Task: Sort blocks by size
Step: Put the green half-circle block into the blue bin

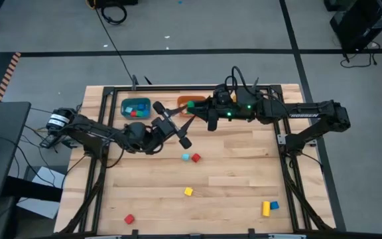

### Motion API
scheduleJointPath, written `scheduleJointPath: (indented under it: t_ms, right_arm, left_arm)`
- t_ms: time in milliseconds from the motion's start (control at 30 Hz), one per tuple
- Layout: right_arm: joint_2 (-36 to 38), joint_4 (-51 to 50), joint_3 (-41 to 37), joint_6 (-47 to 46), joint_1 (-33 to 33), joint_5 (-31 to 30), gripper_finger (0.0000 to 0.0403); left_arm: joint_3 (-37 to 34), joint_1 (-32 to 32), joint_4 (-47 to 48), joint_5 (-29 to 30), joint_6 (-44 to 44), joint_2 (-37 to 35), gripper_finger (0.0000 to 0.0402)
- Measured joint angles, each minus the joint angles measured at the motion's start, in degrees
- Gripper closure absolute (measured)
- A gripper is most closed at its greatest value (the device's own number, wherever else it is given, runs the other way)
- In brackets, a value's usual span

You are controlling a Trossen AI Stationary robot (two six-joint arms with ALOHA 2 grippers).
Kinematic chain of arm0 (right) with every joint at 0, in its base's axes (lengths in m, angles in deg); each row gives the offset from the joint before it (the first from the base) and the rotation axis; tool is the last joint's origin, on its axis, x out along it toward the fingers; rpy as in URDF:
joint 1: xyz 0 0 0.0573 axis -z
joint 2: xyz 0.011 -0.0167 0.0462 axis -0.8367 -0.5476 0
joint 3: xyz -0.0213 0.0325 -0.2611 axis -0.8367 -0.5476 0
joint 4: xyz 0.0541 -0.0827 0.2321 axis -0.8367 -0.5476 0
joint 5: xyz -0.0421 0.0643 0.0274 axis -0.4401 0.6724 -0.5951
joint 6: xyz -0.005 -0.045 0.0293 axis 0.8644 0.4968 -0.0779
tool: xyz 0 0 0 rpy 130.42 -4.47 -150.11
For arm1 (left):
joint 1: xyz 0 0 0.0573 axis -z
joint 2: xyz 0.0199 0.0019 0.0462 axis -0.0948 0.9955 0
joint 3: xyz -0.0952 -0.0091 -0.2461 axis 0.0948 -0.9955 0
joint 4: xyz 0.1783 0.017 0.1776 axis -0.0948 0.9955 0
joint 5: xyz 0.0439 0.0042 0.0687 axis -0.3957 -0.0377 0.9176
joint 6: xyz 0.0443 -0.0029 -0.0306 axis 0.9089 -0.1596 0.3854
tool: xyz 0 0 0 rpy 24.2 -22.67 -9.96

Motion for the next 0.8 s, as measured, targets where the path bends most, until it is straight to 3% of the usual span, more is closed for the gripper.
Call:
scheduleJointPath:
  t_ms: [667,800]
  right_arm:
    - [0.0,-2.0,0.0,0.1,0.3,-0.6,0.0251]
    - [0.0,-2.3,0.0,-0.1,0.3,-0.7,0.0244]
  left_arm:
    - [2.2,-0.7,-0.6,1.0,5.3,1.0,0.02]
    - [2.2,-0.7,-0.6,1.0,6.0,1.0,0.022]
